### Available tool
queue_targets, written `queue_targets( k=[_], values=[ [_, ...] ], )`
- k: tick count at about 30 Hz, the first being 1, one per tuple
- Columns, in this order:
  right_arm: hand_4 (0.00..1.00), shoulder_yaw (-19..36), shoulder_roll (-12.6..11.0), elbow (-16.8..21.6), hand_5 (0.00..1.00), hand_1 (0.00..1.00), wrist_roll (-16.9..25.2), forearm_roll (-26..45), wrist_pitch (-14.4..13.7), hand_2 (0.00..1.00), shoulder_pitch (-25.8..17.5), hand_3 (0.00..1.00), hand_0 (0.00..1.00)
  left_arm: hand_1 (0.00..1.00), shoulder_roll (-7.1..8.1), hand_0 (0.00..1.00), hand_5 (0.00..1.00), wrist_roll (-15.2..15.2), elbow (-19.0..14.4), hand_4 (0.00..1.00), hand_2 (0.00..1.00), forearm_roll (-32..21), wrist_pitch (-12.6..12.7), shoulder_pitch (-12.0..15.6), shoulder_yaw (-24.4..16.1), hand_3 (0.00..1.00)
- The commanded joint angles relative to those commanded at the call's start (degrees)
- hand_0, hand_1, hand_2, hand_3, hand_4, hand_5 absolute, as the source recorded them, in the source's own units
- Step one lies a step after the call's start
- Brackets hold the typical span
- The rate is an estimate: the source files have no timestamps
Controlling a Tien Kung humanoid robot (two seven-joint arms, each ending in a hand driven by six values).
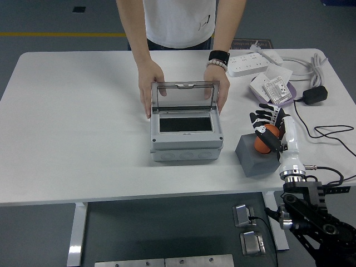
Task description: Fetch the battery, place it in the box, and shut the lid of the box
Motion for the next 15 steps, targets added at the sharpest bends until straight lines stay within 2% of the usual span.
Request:
queue_targets(
  k=[7,15],
  values=[
    [0.752,-0.9,0.1,-0.4,0.324,0.579,0.1,-1.0,-0.6,0.558,0.4,0.601,0.533,0.586,0.44,0.377,0.002,-0.5,0.0,0.002,0.521,-0.5,0.0,-0.5,0.8,0.506],
    [0.749,-1.4,0.4,-1.6,0.332,0.569,0.2,-0.6,-0.6,0.540,0.3,0.579,0.528,0.586,0.24,0.377,0.002,-0.6,0.0,0.002,0.522,-0.7,-0.2,-0.6,1.3,0.507]
  ],
)
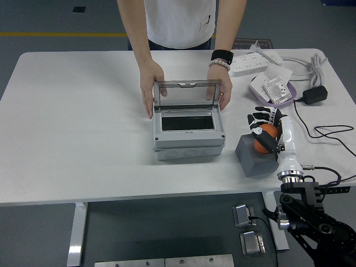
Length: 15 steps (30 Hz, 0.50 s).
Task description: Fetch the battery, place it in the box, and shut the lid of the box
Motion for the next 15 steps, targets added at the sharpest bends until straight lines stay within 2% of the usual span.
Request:
queue_targets(
  k=[12,15],
  values=[
    [0.749,-1.1,-0.2,-1.2,0.328,0.566,-0.6,0.4,0.0,0.538,0.0,0.578,0.533,0.588,-0.01,0.377,0.002,0.0,0.0,0.002,0.522,0.4,0.0,-0.1,-0.2,0.506],
    [0.733,-1.4,-0.2,-1.4,0.299,0.569,-0.7,0.5,0.0,0.541,0.0,0.587,0.535,0.588,-0.08,0.377,0.002,0.0,0.0,0.002,0.522,0.5,0.0,-0.1,-0.3,0.506]
  ],
)
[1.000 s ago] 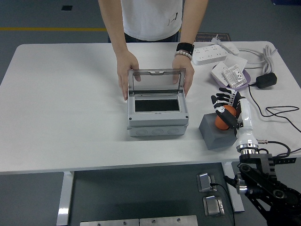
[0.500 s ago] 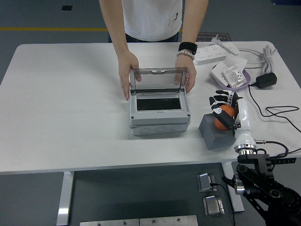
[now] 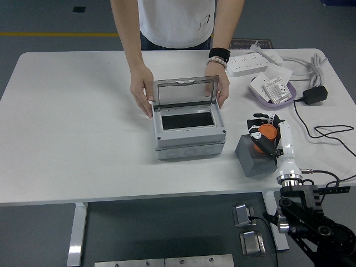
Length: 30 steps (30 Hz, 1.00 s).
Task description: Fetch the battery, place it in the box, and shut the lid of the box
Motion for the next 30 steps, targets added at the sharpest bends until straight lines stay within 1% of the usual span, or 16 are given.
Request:
queue_targets(
  k=[9,10,15,16,21,22,27,28,30],
  values=[
    [0.723,-0.5,-0.1,-0.3,0.282,0.578,0.2,0.6,0.0,0.545,0.0,0.595,0.537,0.587,0.02,0.376,0.002,0.0,0.0,0.002,0.522,0.4,0.1,0.0,-0.4,0.506],
    [0.701,-0.6,0.0,-0.3,0.275,0.556,0.3,0.8,0.0,0.532,0.0,0.584,0.522,0.587,0.00,0.377,0.002,0.0,0.0,0.002,0.522,0.4,0.1,0.0,-0.4,0.507],
    [0.701,-0.8,0.0,-0.5,0.275,0.556,0.4,1.6,0.0,0.532,0.0,0.584,0.522,0.587,-0.09,0.377,0.002,0.0,0.0,0.002,0.522,0.4,0.1,-0.1,-0.5,0.507],
    [0.420,-0.8,0.0,-0.5,0.144,0.486,0.4,1.7,0.0,0.466,0.0,0.541,0.497,0.586,-0.10,0.377,0.002,0.0,0.0,0.002,0.522,0.4,0.1,-0.1,-0.4,0.506],
    [0.420,-1.0,0.0,-0.5,0.144,0.486,0.4,2.1,0.0,0.466,0.0,0.541,0.497,0.586,-0.09,0.377,0.002,0.0,0.0,0.002,0.522,0.6,0.1,0.0,-0.7,0.506],
    [0.002,-1.0,-0.1,-0.5,0.002,0.391,0.4,2.2,0.0,0.378,0.1,0.417,0.389,0.586,-0.08,0.378,0.002,0.0,0.0,0.002,0.522,0.7,0.1,0.0,-0.7,0.508],
    [0.002,-1.1,-0.1,-0.5,0.002,0.391,0.5,2.5,0.0,0.378,0.1,0.417,0.389,0.586,-0.07,0.378,0.002,0.0,0.0,0.002,0.522,0.9,0.1,-0.1,-0.9,0.508],
    [0.002,-1.1,-0.1,-0.5,0.002,0.351,0.5,2.5,0.0,0.342,0.1,0.353,0.338,0.586,-0.07,0.379,0.002,0.0,0.0,0.002,0.523,0.9,0.1,-0.1,-0.9,0.509],
    [0.002,-1.2,-0.1,-0.4,0.002,0.351,0.5,2.5,0.0,0.342,0.2,0.353,0.338,0.586,-0.06,0.379,0.002,0.0,0.0,0.002,0.523,1.0,0.1,-0.1,-1.0,0.509]
  ],
)
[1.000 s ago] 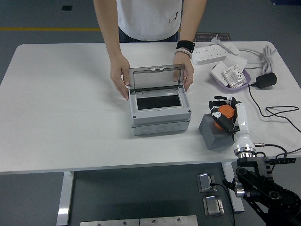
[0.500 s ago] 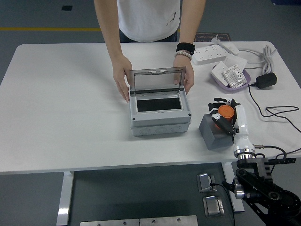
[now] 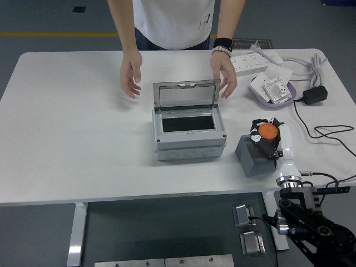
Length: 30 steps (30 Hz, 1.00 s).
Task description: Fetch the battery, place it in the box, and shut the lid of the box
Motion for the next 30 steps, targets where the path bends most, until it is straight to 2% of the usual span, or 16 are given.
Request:
queue_targets(
  k=[3,4,21,22,30],
  values=[
    [0.002,0.0,0.0,0.1,0.002,0.351,-0.2,-0.1,0.0,0.342,0.0,0.353,0.338,0.586,0.01,0.379,0.002,0.0,0.0,0.002,0.523,0.2,0.0,0.0,-0.2,0.509],
    [0.002,0.0,0.0,0.1,0.002,0.331,-0.3,-0.1,0.0,0.329,0.0,0.332,0.306,0.587,0.01,0.379,0.002,0.0,0.0,0.002,0.523,0.2,0.1,0.1,-0.2,0.509],
    [0.002,0.4,-0.1,0.2,0.002,0.317,-0.8,-0.3,0.0,0.326,0.8,0.318,0.289,0.587,0.07,0.378,0.002,0.0,0.0,0.002,0.522,0.6,0.2,0.1,-0.8,0.508],
    [0.002,0.4,-0.2,0.2,0.002,0.308,-0.9,-0.4,0.0,0.315,0.9,0.265,0.285,0.583,0.08,0.379,0.002,0.0,0.0,0.002,0.522,0.6,0.2,0.1,-0.9,0.507],
    [0.002,0.7,-0.6,0.2,0.002,0.301,-2.2,-1.9,0.0,0.306,2.5,0.250,0.270,0.583,0.17,0.381,0.002,-0.1,0.0,0.002,0.522,0.8,0.3,-0.1,-1.1,0.508]
  ],
)
